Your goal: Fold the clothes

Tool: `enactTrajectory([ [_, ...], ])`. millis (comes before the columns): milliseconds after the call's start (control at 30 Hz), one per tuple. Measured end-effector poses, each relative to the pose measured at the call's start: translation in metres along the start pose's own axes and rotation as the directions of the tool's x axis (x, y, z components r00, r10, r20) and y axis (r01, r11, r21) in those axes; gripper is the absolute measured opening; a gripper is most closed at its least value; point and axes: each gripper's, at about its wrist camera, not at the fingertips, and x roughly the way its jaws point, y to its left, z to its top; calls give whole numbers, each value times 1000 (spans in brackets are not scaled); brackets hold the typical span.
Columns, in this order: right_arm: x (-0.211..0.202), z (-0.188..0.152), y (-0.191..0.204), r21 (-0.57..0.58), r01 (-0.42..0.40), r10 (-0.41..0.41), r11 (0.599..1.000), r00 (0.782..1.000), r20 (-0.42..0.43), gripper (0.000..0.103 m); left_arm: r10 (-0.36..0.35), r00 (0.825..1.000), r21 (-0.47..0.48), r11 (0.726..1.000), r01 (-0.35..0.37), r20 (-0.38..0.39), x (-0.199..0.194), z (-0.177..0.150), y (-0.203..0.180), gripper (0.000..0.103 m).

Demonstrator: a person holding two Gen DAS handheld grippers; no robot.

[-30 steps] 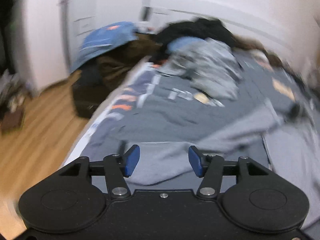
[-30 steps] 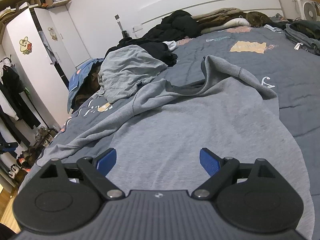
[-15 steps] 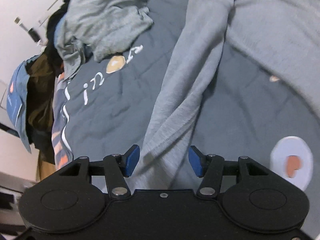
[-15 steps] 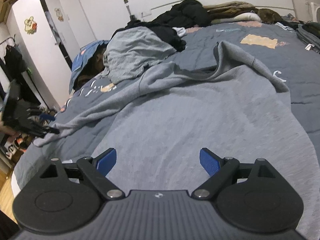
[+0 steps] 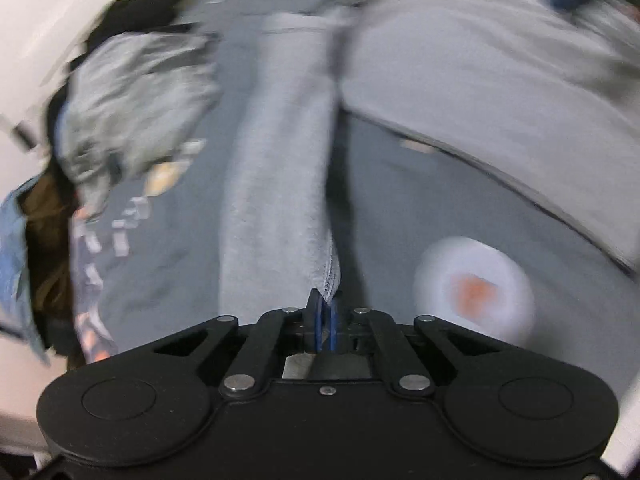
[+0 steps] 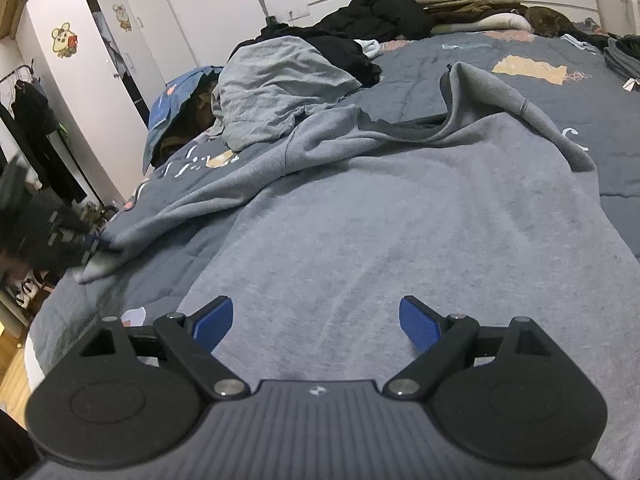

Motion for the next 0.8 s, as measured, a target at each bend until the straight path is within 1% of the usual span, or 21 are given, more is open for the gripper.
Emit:
enactTrajectory([
  [67,-2,1,0,4,-6,6,1000,1000,7,90,-48,999,9,999,48,-16,-7,-4,-22,6],
  [100,-3,2,1,7,-10,10,1000,1000,10,90,-72,997,13,997,72,-24,-11,-6,-33,10],
  [133,-4,2,1,8,-13,13,1000,1000,13,90,-89,996,14,996,89,-28,-15,-8,-42,22],
  [167,-6,3,1,8,-15,15,1000,1000,16,90,-87,996,11,996,87,-23,-18,-8,-46,30],
  [200,-7,3,2,8,-17,17,1000,1000,19,90,-88,996,2,996,88,-13,-22,-9,-48,42],
  [233,-8,4,2,8,-19,19,1000,1000,22,90,-97,995,-26,995,98,9,-28,-10,-45,43],
  [300,-11,5,2,9,-21,21,1000,999,28,90,-118,991,-154,980,126,65,-40,-14,-26,43],
  [333,-12,5,2,10,-20,20,1000,999,31,90,-104,990,-237,963,124,98,-45,-19,-9,43],
  [367,-12,5,1,13,-19,19,1000,999,33,90,-80,989,-322,939,117,125,-48,-25,8,43],
  [400,-13,6,1,16,-20,19,1000,999,36,90,-38,990,-414,906,92,137,-49,-34,27,45],
  [433,-14,6,0,19,-20,19,1000,999,38,90,4,990,-504,861,67,139,-49,-44,45,45],
  [467,-13,6,0,20,-18,17,1000,999,38,90,43,992,-596,802,39,122,-45,-55,61,45],
  [500,-13,6,0,22,-17,17,1000,999,37,90,72,992,-678,735,15,100,-40,-65,75,45],
  [567,-11,6,1,23,-17,16,1000,999,33,90,87,995,-802,597,-17,44,-29,-77,91,44],
  [600,-10,6,2,23,-17,16,1000,999,31,90,99,995,-847,530,-30,27,-25,-80,94,44],
  [633,-9,6,3,19,-17,16,1000,999,29,90,109,994,-868,494,-43,13,-21,-77,94,44],
  [667,-8,6,4,14,-18,17,1000,999,27,90,124,992,-883,464,-71,-15,-15,-73,94,44],
  [700,-7,5,5,12,-18,18,1000,1000,25,90,135,990,-887,451,-96,-39,-11,-67,92,44],
  [733,-6,5,6,11,-19,18,1000,1000,24,90,145,988,-888,445,-118,-58,-5,-61,91,44],
  [767,-6,5,7,11,-19,19,1000,1000,23,90,158,984,-892,428,-142,-81,1,-55,90,44],
  [800,-5,5,7,11,-19,19,1000,1000,21,90,160,982,-900,405,-159,-101,6,-53,92,44],
])
